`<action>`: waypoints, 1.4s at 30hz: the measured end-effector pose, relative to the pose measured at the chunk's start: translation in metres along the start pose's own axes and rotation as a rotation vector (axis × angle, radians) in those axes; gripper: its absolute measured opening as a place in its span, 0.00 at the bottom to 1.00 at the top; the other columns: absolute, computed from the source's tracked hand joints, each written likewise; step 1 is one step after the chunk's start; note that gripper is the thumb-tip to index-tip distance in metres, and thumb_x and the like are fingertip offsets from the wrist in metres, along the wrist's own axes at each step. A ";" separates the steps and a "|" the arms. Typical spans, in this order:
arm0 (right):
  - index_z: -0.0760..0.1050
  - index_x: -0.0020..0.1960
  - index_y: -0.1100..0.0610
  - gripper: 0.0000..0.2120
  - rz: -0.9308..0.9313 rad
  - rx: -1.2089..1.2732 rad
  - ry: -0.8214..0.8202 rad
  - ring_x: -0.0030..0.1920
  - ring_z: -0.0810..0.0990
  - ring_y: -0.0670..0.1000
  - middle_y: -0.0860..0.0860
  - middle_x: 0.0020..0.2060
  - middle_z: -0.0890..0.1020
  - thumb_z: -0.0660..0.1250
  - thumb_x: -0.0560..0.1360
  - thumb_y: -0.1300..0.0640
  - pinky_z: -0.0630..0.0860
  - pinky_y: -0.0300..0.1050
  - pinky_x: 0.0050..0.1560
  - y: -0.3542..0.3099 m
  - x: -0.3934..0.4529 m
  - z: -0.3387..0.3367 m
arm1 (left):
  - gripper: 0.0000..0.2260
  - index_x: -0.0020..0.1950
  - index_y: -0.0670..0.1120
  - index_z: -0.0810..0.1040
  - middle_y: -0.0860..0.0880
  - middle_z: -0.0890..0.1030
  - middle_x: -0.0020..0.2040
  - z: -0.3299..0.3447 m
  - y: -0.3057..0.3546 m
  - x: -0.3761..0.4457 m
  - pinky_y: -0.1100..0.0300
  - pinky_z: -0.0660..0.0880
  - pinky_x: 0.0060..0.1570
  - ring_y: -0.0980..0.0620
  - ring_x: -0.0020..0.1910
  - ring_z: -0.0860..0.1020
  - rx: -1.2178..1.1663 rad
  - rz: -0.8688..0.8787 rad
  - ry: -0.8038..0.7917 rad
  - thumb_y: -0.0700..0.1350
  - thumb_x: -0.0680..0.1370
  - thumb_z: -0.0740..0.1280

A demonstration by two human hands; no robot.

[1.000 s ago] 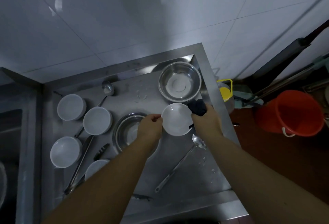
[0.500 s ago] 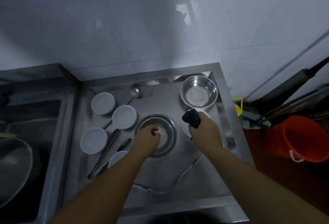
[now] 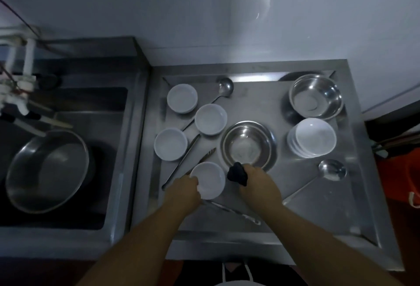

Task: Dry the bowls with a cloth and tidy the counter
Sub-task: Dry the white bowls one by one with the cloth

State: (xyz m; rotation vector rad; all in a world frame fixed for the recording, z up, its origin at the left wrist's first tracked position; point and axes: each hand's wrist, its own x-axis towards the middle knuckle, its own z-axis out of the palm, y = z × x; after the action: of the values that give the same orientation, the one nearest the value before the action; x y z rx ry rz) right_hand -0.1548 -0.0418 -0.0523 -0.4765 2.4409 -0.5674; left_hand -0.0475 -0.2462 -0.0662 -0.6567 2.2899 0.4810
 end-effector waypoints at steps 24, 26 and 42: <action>0.76 0.58 0.50 0.13 0.220 0.114 0.067 0.45 0.80 0.53 0.50 0.47 0.81 0.67 0.74 0.57 0.75 0.49 0.39 -0.019 -0.050 0.025 | 0.12 0.50 0.39 0.81 0.41 0.83 0.47 -0.013 -0.007 0.016 0.56 0.72 0.38 0.42 0.42 0.80 -0.388 -0.145 0.073 0.48 0.76 0.70; 0.75 0.57 0.49 0.11 0.195 0.177 0.108 0.42 0.80 0.51 0.49 0.44 0.81 0.68 0.75 0.55 0.77 0.49 0.39 -0.022 -0.056 0.013 | 0.12 0.48 0.40 0.82 0.42 0.84 0.44 -0.018 -0.005 0.006 0.57 0.72 0.37 0.43 0.42 0.82 -0.477 -0.150 0.088 0.49 0.75 0.71; 0.75 0.55 0.37 0.16 -0.182 0.623 0.198 0.50 0.83 0.49 0.44 0.47 0.84 0.60 0.71 0.34 0.82 0.56 0.54 -0.070 -0.079 -0.145 | 0.13 0.62 0.38 0.83 0.35 0.86 0.56 -0.082 0.089 -0.106 0.47 0.83 0.61 0.41 0.56 0.86 -1.542 0.032 0.086 0.42 0.80 0.68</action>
State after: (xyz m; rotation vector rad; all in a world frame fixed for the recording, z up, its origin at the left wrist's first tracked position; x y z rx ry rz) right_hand -0.1685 -0.0242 0.1262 -0.3885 2.2403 -1.4471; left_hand -0.0746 -0.1829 0.0790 -1.2856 1.5988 2.2836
